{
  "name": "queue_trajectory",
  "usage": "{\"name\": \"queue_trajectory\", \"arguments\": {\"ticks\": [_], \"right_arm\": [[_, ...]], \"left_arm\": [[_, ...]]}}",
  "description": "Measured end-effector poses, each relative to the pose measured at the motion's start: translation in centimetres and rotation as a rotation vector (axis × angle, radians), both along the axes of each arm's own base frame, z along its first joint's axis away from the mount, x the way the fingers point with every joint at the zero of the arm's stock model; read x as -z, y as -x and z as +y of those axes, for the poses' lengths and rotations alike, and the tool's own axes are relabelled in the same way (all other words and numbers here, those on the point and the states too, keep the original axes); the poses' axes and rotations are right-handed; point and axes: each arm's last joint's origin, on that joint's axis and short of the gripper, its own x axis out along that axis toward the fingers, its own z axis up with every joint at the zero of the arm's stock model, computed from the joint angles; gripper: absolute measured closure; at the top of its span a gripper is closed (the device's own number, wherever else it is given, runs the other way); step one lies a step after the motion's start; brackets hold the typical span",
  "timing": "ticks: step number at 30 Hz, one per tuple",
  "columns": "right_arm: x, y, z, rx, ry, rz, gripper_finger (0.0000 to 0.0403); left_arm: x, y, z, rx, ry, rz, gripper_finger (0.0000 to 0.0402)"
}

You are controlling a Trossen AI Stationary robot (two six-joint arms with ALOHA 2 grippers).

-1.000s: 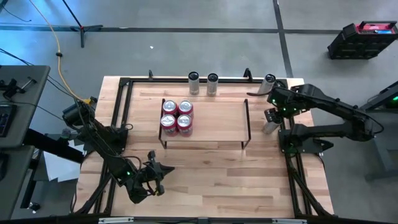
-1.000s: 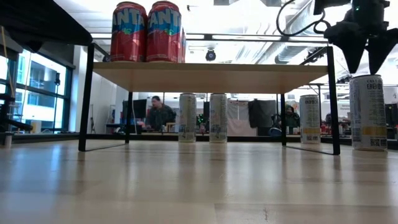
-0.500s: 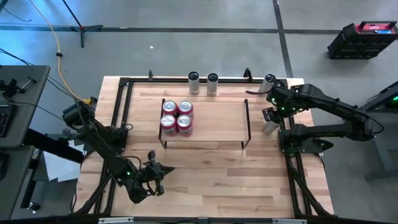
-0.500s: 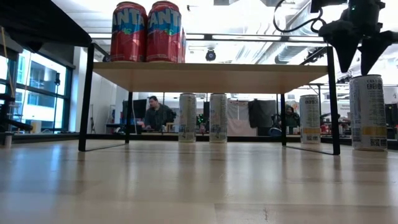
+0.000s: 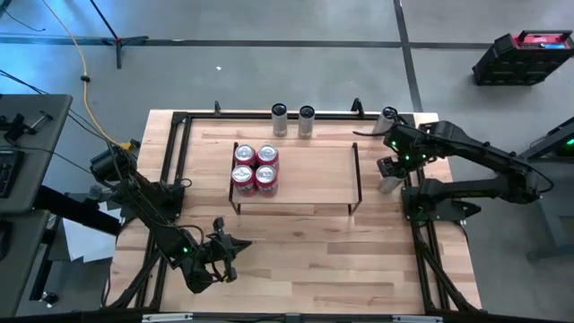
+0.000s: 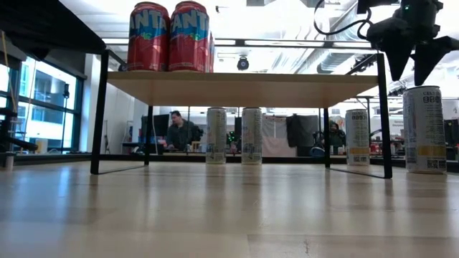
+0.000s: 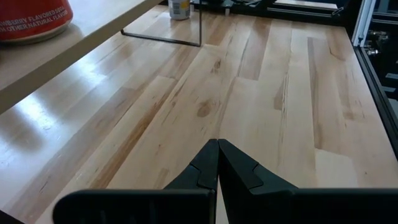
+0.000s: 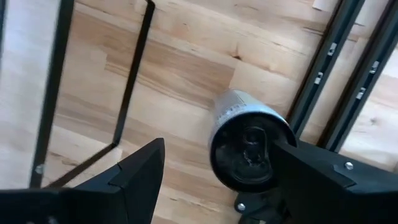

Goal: Place canned beverage on shelf
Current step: Put the white yellow soda can on the shelf

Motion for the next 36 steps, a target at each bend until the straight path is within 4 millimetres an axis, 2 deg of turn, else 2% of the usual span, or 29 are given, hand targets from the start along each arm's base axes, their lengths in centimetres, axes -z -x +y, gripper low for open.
{"name": "queue_trajectory", "arguments": {"ticks": [6, 16, 20, 24, 28, 36], "right_arm": [[0.0, -0.1, -0.1, 0.049, -0.017, -0.023, 0.012], [0.0, 0.4, -0.2, 0.105, -0.014, 0.022, 0.004], [0.1, 0.7, -0.2, 0.12, -0.002, 0.056, 0.0019], [2.2, 0.6, 0.0, 0.155, -0.066, 0.092, 0.0017], [4.4, 0.0, -0.2, 0.152, -0.104, 0.058, 0.0021], [4.9, 0.4, -0.9, 0.257, -0.107, 0.059, 0.0029]], "left_arm": [[0.0, 0.0, 0.0, 0.0, 0.001, 0.0, 0.0401], [0.0, 0.0, -0.1, 0.019, -0.006, 0.015, 0.0401], [0.0, 0.0, -0.1, 0.019, -0.006, 0.015, 0.0401], [0.0, 0.0, -0.1, 0.019, -0.007, 0.015, 0.0401], [0.0, 0.0, -0.1, 0.019, -0.007, 0.015, 0.0401], [0.1, 0.0, -0.1, 0.028, 0.0, 0.023, 0.0401]]}}
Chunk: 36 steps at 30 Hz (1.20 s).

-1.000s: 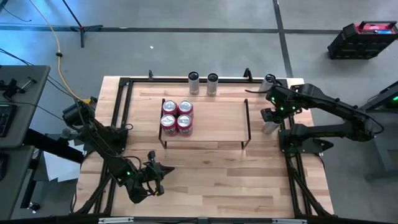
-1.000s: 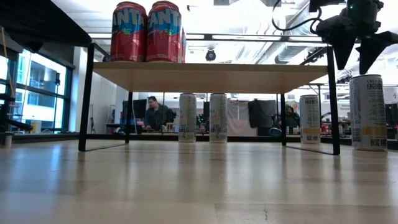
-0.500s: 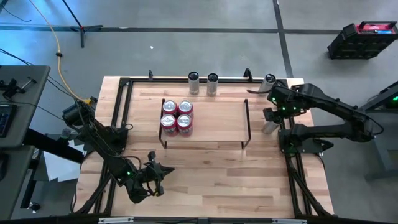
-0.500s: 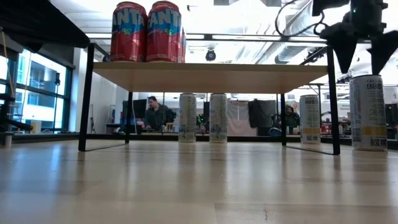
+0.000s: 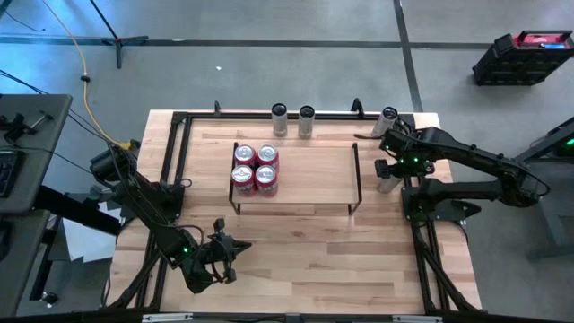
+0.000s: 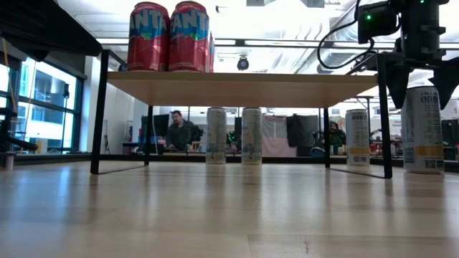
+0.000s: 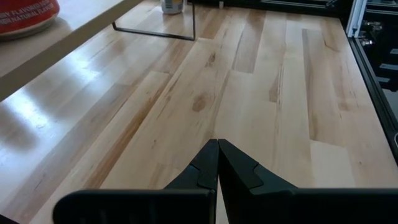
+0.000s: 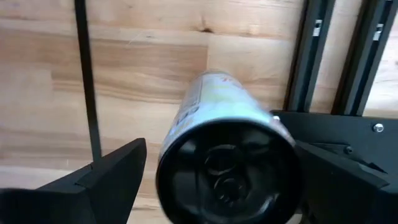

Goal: Place canned beverage on shelf
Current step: Put the white yellow soda can on the shelf

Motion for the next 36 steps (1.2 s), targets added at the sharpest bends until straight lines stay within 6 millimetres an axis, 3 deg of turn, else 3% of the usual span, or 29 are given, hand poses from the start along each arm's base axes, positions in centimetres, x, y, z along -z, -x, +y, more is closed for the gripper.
{"name": "queue_trajectory", "arguments": {"ticks": [14, 26, 31, 36], "right_arm": [[0.5, -0.3, -1.0, 0.079, -0.029, 0.033, 0.0132], [0.3, -0.7, -1.1, 0.013, -0.046, 0.024, 0.0145], [-3.3, -0.4, -0.9, -0.059, -0.034, 0.006, 0.0146], [-8.7, -0.3, -0.7, -0.201, 0.094, -0.107, 0.0146]], "left_arm": [[0.0, 0.0, 0.0, -0.003, -0.001, -0.004, 0.0401], [0.0, 0.0, 0.0, 0.0, 0.001, -0.001, 0.0401], [0.0, 0.0, -0.1, 0.011, 0.009, 0.009, 0.0401], [0.0, 0.0, 0.0, 0.014, 0.0, 0.011, 0.0401]]}}
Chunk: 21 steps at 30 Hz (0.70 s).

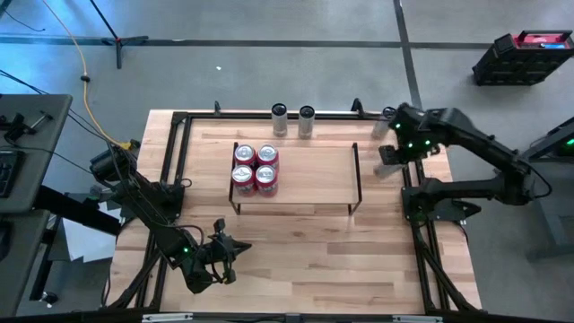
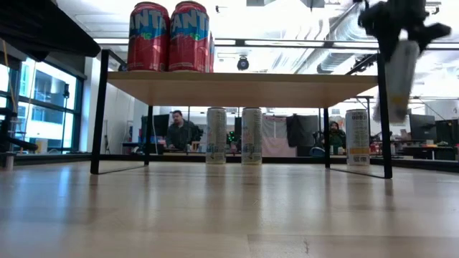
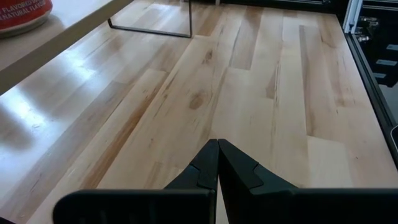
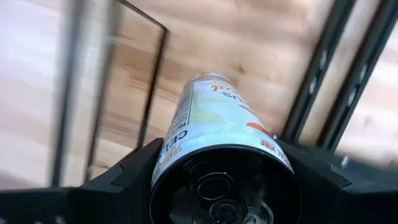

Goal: Place canned beverage on shelf
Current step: Put the white yellow soda can on the shelf

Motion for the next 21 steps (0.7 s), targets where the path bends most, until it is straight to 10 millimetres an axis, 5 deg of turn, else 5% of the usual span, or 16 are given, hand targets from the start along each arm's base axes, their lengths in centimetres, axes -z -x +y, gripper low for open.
{"name": "queue_trajectory", "arguments": {"ticks": [13, 21], "right_arm": [[-8.5, 1.1, 1.2, -0.14, 0.353, -0.175, 0.0146], [-11.5, 0.2, 2.3, -0.334, 0.493, -0.396, 0.0147]], "left_arm": [[-0.2, -0.7, 0.5, -0.033, 0.02, -0.023, 0.0401], [-0.2, -1.2, 0.8, -0.051, 0.03, -0.03, 0.0401]]}}
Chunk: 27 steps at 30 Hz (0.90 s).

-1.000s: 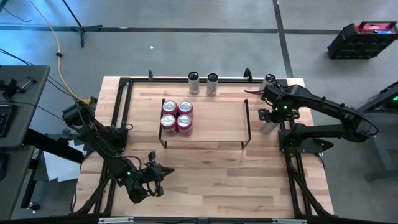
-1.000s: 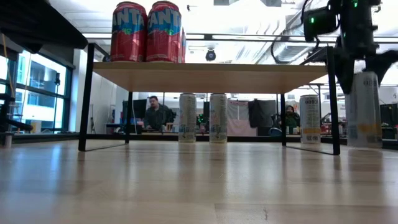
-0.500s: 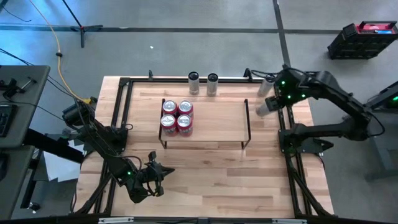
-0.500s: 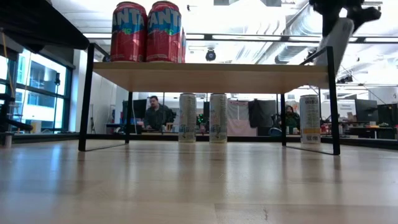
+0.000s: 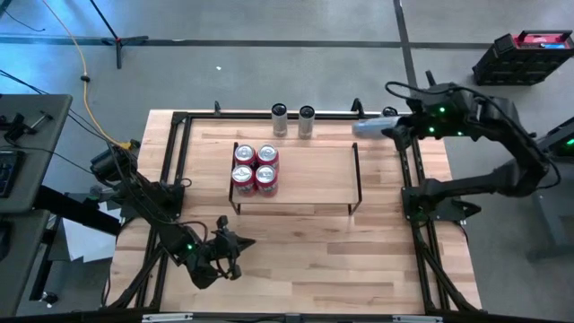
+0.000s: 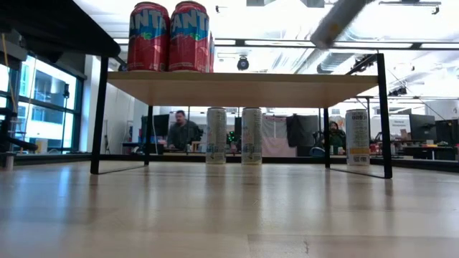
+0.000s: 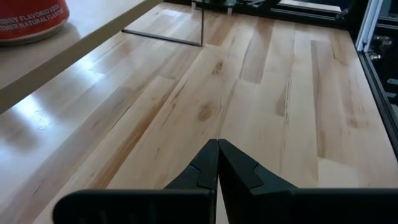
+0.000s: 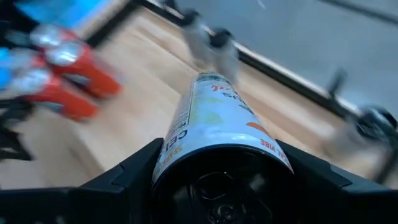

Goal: Place canned beverage on shelf
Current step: Put the white yellow soda can on the shelf

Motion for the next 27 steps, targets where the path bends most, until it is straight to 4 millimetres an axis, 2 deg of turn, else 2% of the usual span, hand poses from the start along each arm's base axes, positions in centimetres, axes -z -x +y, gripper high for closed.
{"name": "queue_trajectory", "arguments": {"ticks": [3, 7, 12, 18, 22, 27], "right_arm": [[-0.8, -0.8, 0.4, -0.085, 0.049, -0.061, 0.0147], [-1.6, -2.3, 0.6, -0.17, 0.091, -0.042, 0.0147], [-3.1, -4.3, 0.1, -0.246, 0.168, 0.005, 0.0147], [-5.5, -5.4, -0.5, -0.348, 0.289, 0.071, 0.0147], [-6.1, -6.5, -0.5, -0.529, 0.347, 0.099, 0.0147], [-5.5, -7.7, 0.3, -0.827, 0.375, 0.171, 0.0147]], "left_arm": [[-0.1, 0.1, -0.1, 0.018, 0.013, 0.01, 0.0401], [-1.0, 1.0, -0.4, 0.075, 0.049, 0.022, 0.0401], [-2.9, 2.5, -0.1, 0.1, 0.059, -0.001, 0.0401], [-5.8, 3.9, 1.0, 0.136, 0.083, -0.054, 0.0401], [-7.7, 4.6, 1.9, 0.152, 0.101, -0.101, 0.0401], [-9.5, 5.4, 2.9, 0.181, 0.128, -0.141, 0.0401]]}}
